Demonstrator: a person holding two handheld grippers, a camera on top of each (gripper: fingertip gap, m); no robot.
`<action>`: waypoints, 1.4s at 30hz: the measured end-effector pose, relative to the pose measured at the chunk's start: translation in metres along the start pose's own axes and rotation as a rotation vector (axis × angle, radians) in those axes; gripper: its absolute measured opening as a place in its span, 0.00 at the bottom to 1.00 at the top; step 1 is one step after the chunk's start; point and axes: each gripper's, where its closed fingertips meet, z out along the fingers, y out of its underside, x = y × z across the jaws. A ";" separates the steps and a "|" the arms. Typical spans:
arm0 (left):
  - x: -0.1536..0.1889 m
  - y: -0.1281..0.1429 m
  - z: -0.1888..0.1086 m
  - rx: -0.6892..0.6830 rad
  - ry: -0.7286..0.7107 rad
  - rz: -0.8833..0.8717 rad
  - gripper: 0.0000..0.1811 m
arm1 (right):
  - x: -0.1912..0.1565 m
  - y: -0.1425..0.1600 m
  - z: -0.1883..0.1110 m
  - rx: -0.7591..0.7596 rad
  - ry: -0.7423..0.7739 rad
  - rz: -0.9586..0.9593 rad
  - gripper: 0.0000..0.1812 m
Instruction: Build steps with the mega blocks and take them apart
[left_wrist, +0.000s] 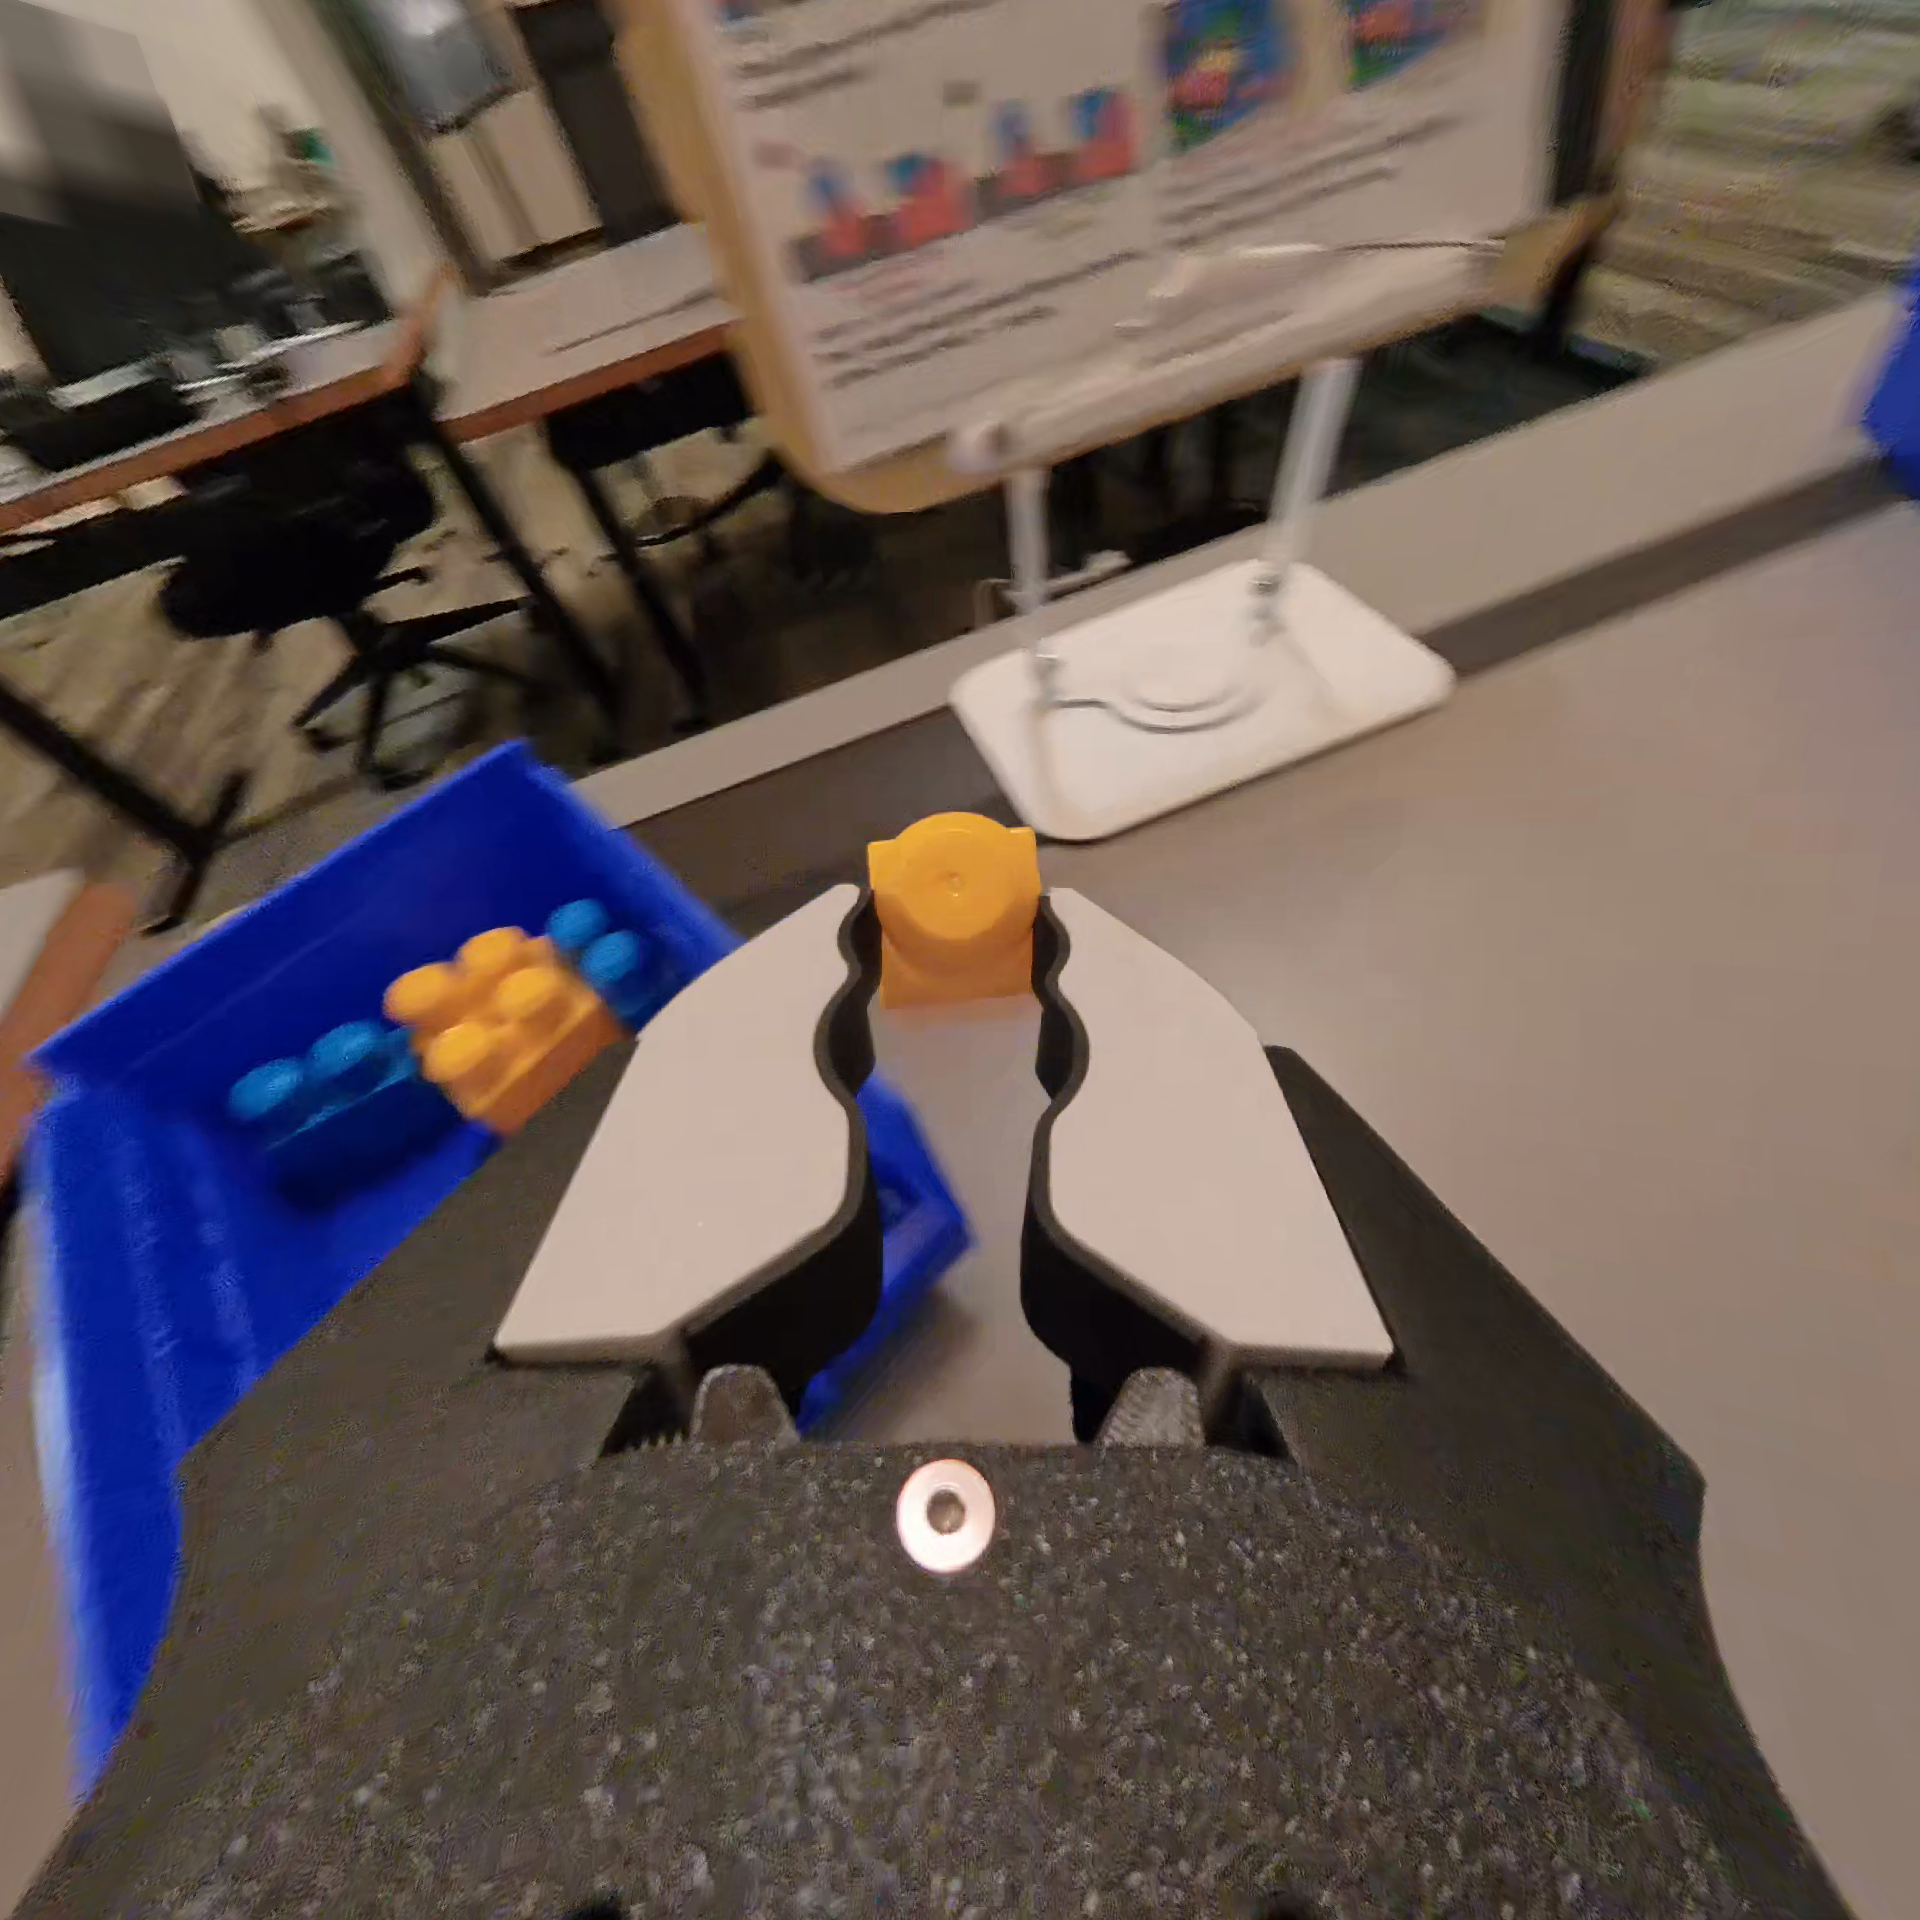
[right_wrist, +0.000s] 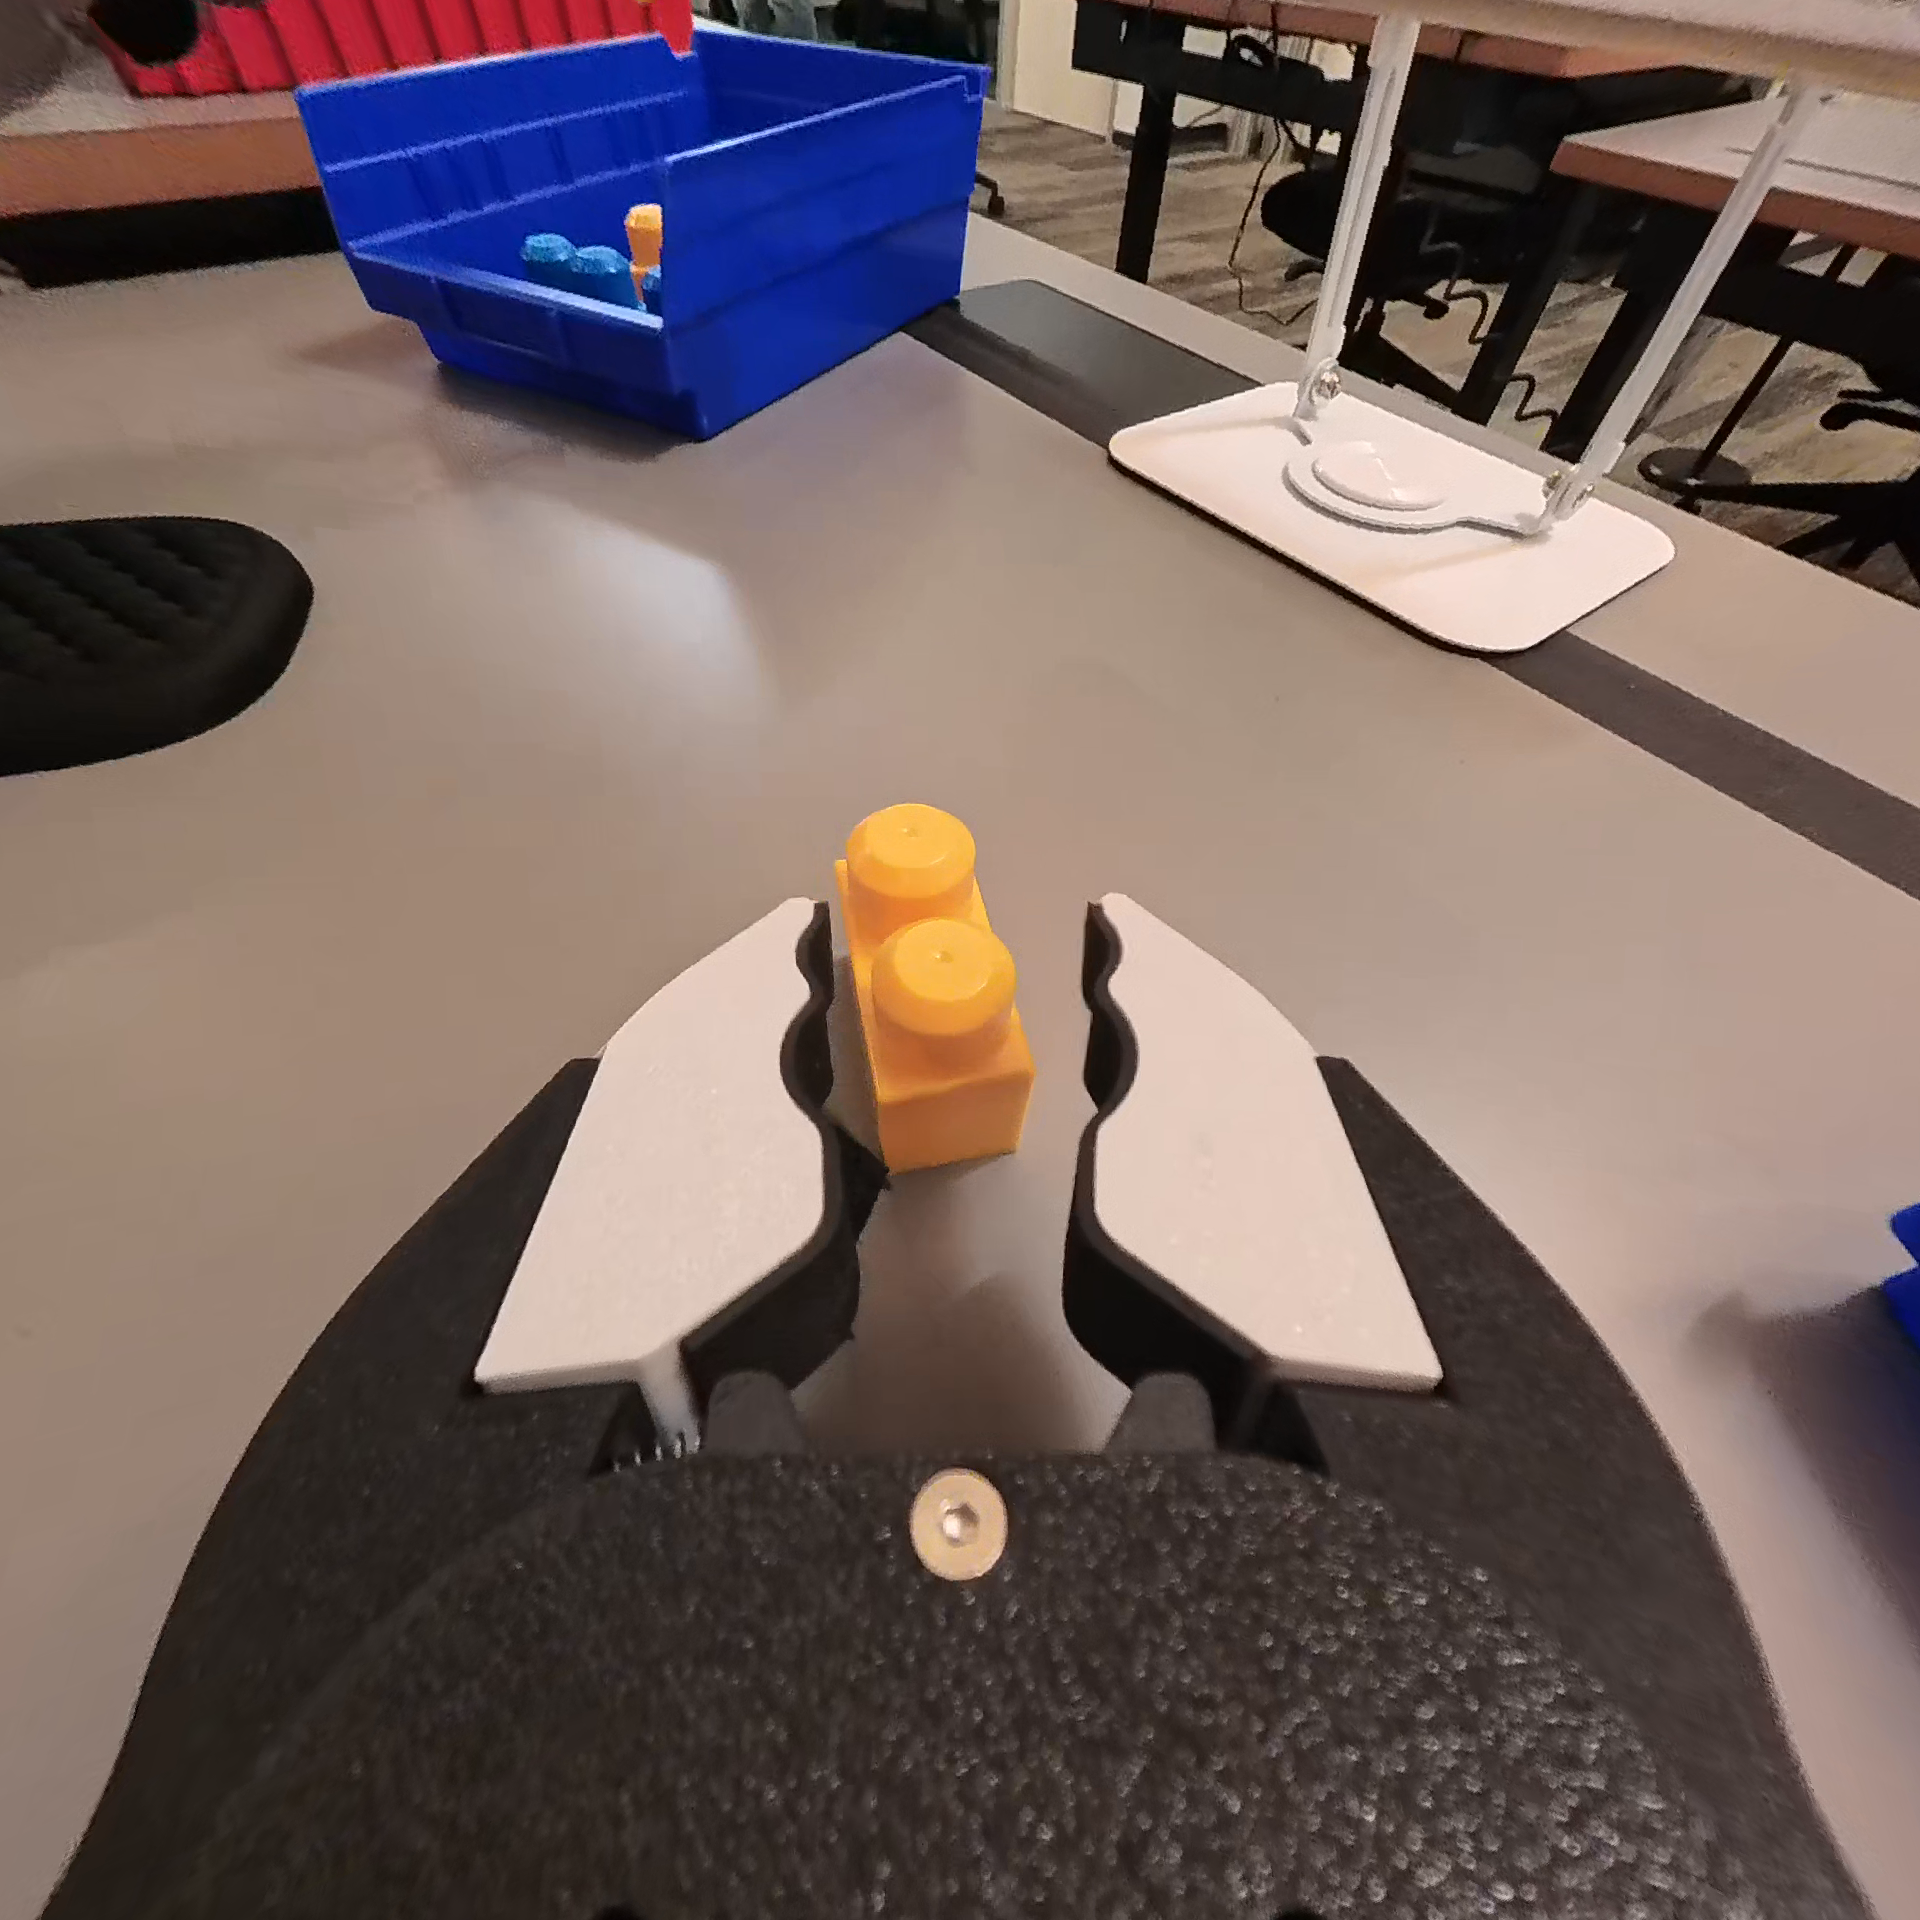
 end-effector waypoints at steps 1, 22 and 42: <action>0.021 -0.001 0.000 -0.001 0.066 0.023 0.16 | 0.000 0.000 0.000 0.003 -0.002 0.005 0.26; 0.268 0.065 -0.056 -0.067 1.125 0.352 0.16 | -0.008 0.042 0.013 -0.267 -0.040 -0.156 0.33; 0.279 0.106 -0.028 -0.146 1.179 0.428 0.30 | -0.002 0.049 0.023 -0.304 -0.041 -0.148 0.27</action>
